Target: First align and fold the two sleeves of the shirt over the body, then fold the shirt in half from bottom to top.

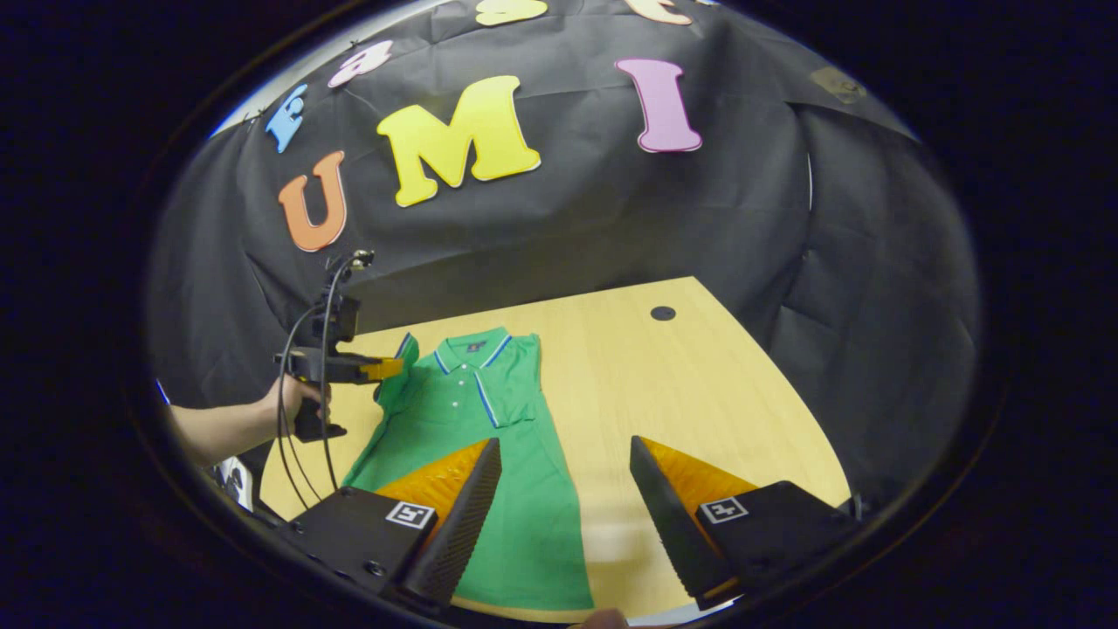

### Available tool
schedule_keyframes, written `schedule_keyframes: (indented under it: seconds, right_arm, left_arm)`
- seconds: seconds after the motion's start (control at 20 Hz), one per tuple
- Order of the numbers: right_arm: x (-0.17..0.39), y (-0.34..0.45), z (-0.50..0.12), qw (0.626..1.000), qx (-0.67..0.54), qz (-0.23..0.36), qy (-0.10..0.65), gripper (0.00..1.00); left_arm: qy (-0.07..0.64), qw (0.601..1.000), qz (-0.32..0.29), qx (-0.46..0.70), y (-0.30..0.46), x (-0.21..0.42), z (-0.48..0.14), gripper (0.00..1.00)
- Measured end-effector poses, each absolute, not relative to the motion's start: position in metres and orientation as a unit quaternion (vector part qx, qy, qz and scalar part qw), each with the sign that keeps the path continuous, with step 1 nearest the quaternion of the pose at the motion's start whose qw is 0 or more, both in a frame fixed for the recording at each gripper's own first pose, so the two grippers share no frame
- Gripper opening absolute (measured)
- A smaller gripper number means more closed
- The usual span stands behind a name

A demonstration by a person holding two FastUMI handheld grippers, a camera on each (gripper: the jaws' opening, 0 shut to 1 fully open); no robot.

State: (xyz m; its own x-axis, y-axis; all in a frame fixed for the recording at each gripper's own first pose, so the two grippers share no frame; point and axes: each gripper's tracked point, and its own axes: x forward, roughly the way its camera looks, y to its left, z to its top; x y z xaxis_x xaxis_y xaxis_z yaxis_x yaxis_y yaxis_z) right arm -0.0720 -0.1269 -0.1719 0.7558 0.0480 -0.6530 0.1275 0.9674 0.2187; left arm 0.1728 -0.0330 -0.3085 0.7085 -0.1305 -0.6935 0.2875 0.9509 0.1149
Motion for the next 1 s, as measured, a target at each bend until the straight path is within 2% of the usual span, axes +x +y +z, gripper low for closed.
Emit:
schedule_keyframes:
  seconds: [0.1, 0.15, 0.2, 0.4, 0.65, 0.95, 1.0]
  right_arm:
    - [-0.075, -0.129, -0.174, 0.929, 0.118, -0.020, 0.351, 0.87]
    - [-0.074, -0.129, -0.173, 0.929, 0.114, -0.018, 0.350, 0.87]
    - [-0.074, -0.128, -0.172, 0.930, 0.109, -0.015, 0.350, 0.94]
    - [-0.067, -0.116, -0.173, 0.935, 0.087, 0.016, 0.344, 0.94]
    - [-0.057, -0.089, -0.179, 0.937, 0.065, 0.058, 0.337, 0.94]
    - [-0.067, -0.064, -0.195, 0.929, 0.060, 0.106, 0.349, 0.94]
    - [-0.075, -0.058, -0.201, 0.922, 0.057, 0.123, 0.362, 0.89]
  left_arm:
    - [0.374, 0.914, -0.118, 0.109, -0.046, 0.166, -0.324, 0.05]
    - [0.376, 0.913, -0.120, 0.104, -0.050, 0.162, -0.330, 0.09]
    - [0.377, 0.914, -0.117, 0.098, -0.052, 0.160, -0.333, 0.14]
    - [0.362, 0.925, -0.091, 0.069, -0.042, 0.142, -0.315, 1.00]
    - [0.342, 0.937, -0.067, 0.025, -0.015, 0.104, -0.281, 1.00]
    - [0.334, 0.939, -0.079, -0.021, 0.002, 0.013, -0.251, 1.00]
    - [0.339, 0.936, -0.088, -0.021, 0.004, -0.007, -0.253, 1.00]
